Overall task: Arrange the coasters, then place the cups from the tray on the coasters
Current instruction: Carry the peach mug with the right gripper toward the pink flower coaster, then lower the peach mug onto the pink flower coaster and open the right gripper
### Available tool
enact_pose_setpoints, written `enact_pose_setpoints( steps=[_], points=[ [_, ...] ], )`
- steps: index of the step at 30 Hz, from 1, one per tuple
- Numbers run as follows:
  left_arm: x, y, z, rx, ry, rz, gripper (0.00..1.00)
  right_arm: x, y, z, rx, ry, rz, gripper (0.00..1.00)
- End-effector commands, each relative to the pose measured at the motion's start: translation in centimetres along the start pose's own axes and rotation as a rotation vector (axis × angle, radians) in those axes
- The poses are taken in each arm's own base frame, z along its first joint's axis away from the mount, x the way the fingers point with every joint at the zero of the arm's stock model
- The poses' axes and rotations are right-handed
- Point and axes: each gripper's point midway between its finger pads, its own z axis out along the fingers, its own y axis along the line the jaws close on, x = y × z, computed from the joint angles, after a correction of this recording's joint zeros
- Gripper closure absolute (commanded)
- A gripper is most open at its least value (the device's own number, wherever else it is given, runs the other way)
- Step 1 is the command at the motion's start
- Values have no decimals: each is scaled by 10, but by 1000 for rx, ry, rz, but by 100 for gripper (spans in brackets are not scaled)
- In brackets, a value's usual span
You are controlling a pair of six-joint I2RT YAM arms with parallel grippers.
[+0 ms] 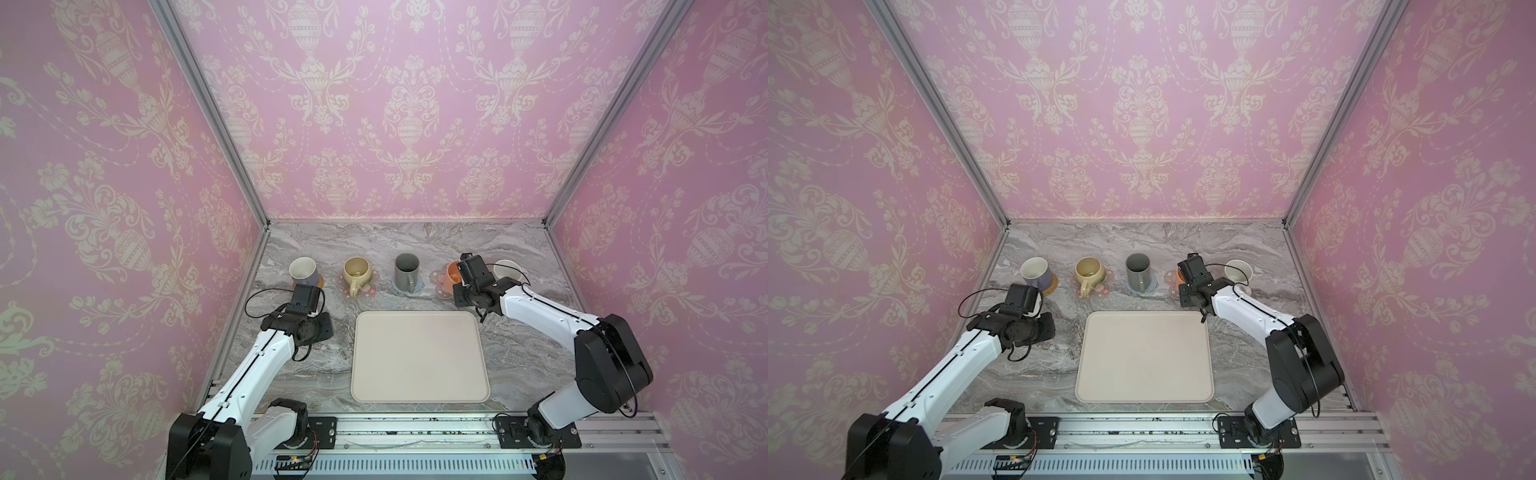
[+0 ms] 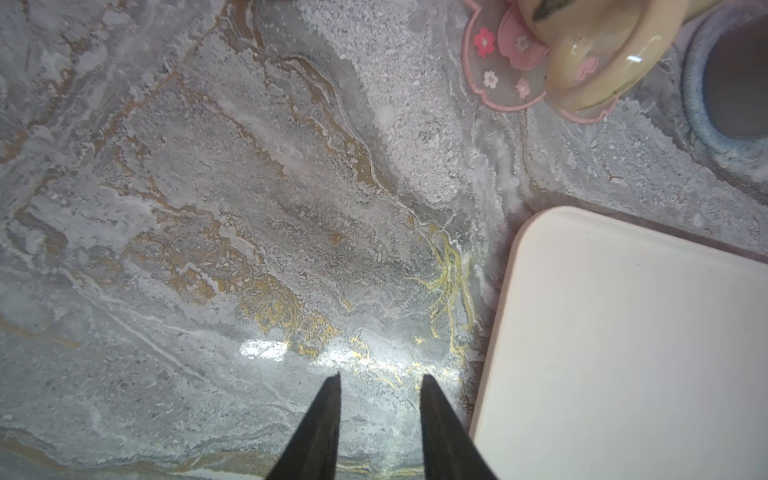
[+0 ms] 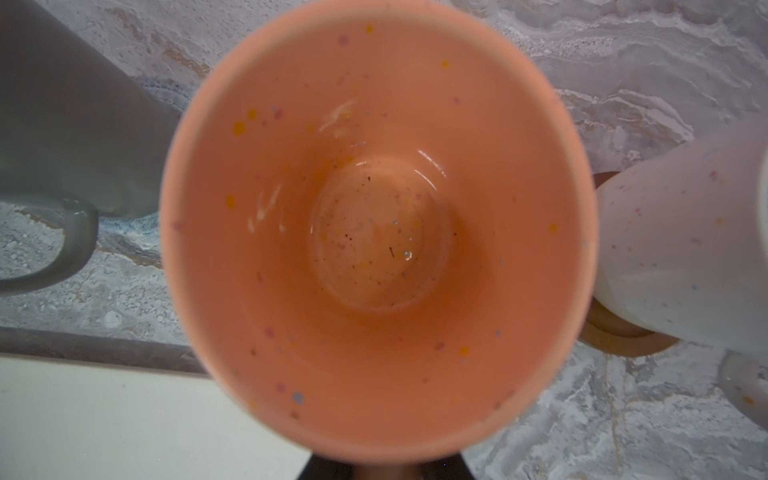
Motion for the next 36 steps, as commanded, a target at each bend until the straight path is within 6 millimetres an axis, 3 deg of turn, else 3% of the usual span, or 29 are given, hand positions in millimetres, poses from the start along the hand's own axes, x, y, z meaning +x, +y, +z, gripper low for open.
enact_pose_setpoints(
  steps=[1, 13, 31, 34, 36],
  points=[
    [3, 0, 5, -2, 2, 1, 65, -48, -1, -7, 4, -138, 82, 100],
    [6, 1, 12, -4, 12, -3, 65, -59, -1, 12, 21, -115, 81, 100],
    [7, 2, 17, -8, 26, -4, 65, -44, 1, 30, 24, -55, 85, 100],
    [7, 1, 17, -7, 26, -4, 65, -39, 3, 32, 14, -37, 94, 73],
    [6, 1, 17, -7, 25, -5, 65, -36, 4, 32, 6, -27, 98, 66]
  ],
)
